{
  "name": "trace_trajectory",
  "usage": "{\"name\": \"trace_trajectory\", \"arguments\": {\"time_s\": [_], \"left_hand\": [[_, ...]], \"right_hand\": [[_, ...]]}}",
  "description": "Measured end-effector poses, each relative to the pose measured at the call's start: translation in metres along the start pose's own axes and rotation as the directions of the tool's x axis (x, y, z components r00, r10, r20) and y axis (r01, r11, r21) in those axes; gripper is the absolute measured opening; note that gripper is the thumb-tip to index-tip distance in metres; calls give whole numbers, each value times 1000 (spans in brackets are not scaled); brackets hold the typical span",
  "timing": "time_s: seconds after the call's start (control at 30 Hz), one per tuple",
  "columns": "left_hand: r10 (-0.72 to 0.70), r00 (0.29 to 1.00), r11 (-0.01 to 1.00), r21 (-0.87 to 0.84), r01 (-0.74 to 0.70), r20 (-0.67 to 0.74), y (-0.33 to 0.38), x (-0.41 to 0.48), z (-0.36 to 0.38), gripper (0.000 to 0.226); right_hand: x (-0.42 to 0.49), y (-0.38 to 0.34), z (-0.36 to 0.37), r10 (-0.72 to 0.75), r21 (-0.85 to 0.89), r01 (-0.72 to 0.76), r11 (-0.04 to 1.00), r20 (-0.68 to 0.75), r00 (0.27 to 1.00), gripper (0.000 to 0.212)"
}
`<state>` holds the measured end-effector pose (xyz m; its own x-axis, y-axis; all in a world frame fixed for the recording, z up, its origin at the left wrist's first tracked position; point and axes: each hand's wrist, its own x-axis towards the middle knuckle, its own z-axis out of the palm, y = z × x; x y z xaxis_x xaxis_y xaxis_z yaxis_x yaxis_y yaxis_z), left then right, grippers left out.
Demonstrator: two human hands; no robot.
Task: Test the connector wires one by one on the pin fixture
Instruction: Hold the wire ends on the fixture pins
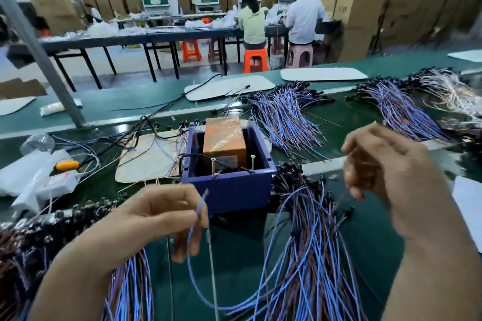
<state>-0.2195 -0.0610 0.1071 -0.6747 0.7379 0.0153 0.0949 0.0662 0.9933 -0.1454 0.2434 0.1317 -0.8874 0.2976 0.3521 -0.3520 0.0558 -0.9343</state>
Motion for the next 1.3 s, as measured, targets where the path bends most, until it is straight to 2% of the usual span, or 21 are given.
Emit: {"name": "trace_trajectory", "arguments": {"time_s": [0.07,0.17,0.23,0.3,0.4,0.5,0.63,0.73,0.93,1.07,1.13,1.2,1.27,1.3], "left_hand": [[-102,977,994,66,91,187,3,1,-4,18],[-273,918,954,201,221,289,-3,7,-5,16],[-362,882,917,284,279,301,-11,13,-1,13],[-427,849,874,383,298,313,-17,18,7,10],[-479,815,833,463,304,327,-23,23,17,13],[-498,800,827,460,323,335,-21,24,20,14],[-477,831,836,439,329,285,-22,24,16,14],[-479,839,834,433,343,258,-26,25,15,15],[-418,885,852,426,304,204,-28,25,10,14],[-340,930,888,372,270,137,-28,23,6,15],[-293,951,916,315,249,101,-27,22,3,16],[-287,949,928,282,243,129,-26,20,1,20],[-331,910,926,269,264,248,-23,18,-1,28],[-354,879,923,269,274,320,-20,16,-4,34]], "right_hand": [[0,7,-1,165,-222,-133,966,131,978,33],[3,13,0,409,-503,-230,833,280,869,33],[9,28,2,546,-651,-264,712,276,791,34],[17,49,8,653,-755,-303,582,212,727,33],[27,81,18,801,-793,-408,452,159,578,28],[31,103,26,869,-782,-486,391,139,476,24],[34,118,28,914,-780,-538,319,104,391,20],[35,121,26,927,-776,-554,303,105,360,22],[33,117,25,908,-783,-508,358,164,387,23],[33,104,14,860,-727,-509,460,225,457,24],[33,96,9,801,-674,-509,536,216,558,25],[35,93,7,666,-615,-466,636,134,734,26],[36,92,9,478,-577,-384,721,12,879,25],[36,92,11,426,-540,-373,754,-30,904,27]]}}
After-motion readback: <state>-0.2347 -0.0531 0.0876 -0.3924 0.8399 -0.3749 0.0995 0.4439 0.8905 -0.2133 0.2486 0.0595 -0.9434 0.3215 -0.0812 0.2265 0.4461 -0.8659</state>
